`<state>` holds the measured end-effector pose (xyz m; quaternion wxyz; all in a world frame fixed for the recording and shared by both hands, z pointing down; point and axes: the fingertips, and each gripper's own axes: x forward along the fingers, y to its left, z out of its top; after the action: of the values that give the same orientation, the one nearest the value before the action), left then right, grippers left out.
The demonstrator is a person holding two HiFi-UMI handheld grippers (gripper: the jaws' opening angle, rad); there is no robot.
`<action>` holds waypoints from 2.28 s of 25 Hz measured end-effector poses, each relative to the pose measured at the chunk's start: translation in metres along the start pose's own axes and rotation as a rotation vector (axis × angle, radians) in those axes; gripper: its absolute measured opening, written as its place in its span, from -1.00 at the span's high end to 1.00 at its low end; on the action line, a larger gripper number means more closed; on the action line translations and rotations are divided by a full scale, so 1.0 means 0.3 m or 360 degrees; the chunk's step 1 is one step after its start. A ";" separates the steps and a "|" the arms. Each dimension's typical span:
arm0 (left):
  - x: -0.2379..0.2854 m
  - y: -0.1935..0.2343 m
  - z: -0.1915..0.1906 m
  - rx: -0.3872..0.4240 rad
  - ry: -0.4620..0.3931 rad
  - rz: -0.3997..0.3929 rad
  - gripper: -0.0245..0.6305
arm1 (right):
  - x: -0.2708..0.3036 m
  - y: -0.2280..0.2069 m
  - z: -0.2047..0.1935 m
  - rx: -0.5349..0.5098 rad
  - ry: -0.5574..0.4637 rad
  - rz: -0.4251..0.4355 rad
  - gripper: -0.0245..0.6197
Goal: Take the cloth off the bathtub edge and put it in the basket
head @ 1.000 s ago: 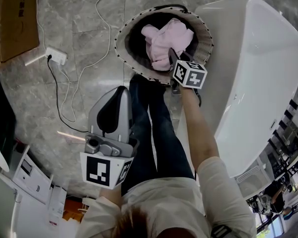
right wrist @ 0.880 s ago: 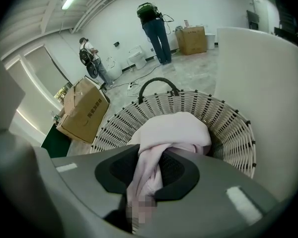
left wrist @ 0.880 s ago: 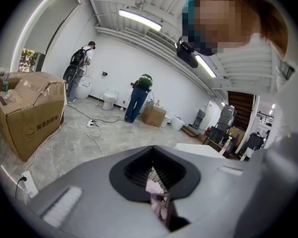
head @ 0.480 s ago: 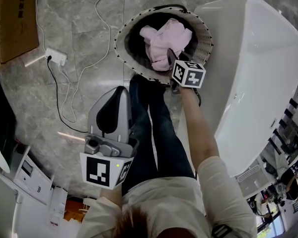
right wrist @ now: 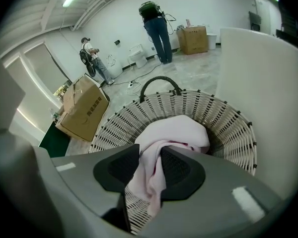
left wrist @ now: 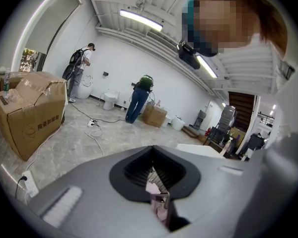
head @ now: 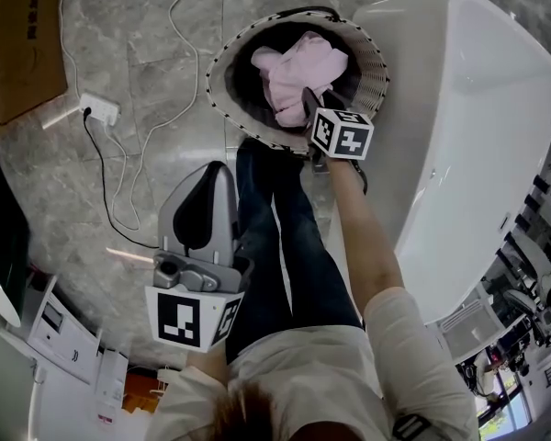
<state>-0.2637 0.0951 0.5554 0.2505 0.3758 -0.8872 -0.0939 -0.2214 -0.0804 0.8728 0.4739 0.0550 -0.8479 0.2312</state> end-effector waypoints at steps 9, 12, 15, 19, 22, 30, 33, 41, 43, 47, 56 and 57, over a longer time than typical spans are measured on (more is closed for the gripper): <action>-0.009 -0.008 0.019 0.0006 -0.0022 -0.0012 0.78 | -0.031 0.032 0.041 -0.0056 -0.0061 0.0041 0.49; -0.016 -0.018 0.038 0.0013 -0.0040 -0.0022 0.78 | -0.055 0.035 0.071 -0.0070 -0.0092 0.0032 0.49; -0.021 -0.031 0.060 0.0020 -0.0056 -0.0030 0.78 | -0.084 0.033 0.091 -0.0097 -0.0112 0.0008 0.49; -0.025 -0.047 0.091 0.0030 -0.0087 -0.0044 0.78 | -0.116 0.035 0.118 -0.0111 -0.0146 0.0001 0.50; -0.033 -0.047 0.112 0.0033 -0.0103 -0.0042 0.78 | -0.137 0.042 0.142 -0.0116 -0.0178 -0.0006 0.60; -0.048 -0.044 0.139 0.0045 -0.0122 -0.0034 0.78 | -0.186 0.048 0.198 -0.0151 -0.0245 -0.0028 0.88; -0.055 -0.047 0.156 0.0054 -0.0132 -0.0035 0.78 | -0.211 0.061 0.224 -0.0156 -0.0276 -0.0021 0.90; -0.055 -0.081 0.206 0.0070 -0.0166 -0.0057 0.78 | -0.299 0.098 0.299 -0.0144 -0.0383 0.0003 0.93; -0.057 -0.096 0.225 0.0074 -0.0175 -0.0064 0.78 | -0.334 0.108 0.315 -0.0120 -0.0416 0.0016 0.93; -0.061 -0.124 0.265 0.0086 -0.0202 -0.0072 0.78 | -0.400 0.120 0.352 -0.0088 -0.0468 0.0039 0.93; -0.079 -0.178 0.384 0.0106 -0.0278 -0.0066 0.78 | -0.604 0.168 0.478 -0.0138 -0.0596 0.0080 0.93; -0.080 -0.180 0.396 0.0103 -0.0284 -0.0061 0.78 | -0.624 0.176 0.489 -0.0140 -0.0599 0.0088 0.93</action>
<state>-0.2772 0.0720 0.4256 0.1564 0.3908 -0.9012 -0.1029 -0.2500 -0.1221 0.6345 0.3023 0.0531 -0.9321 0.1925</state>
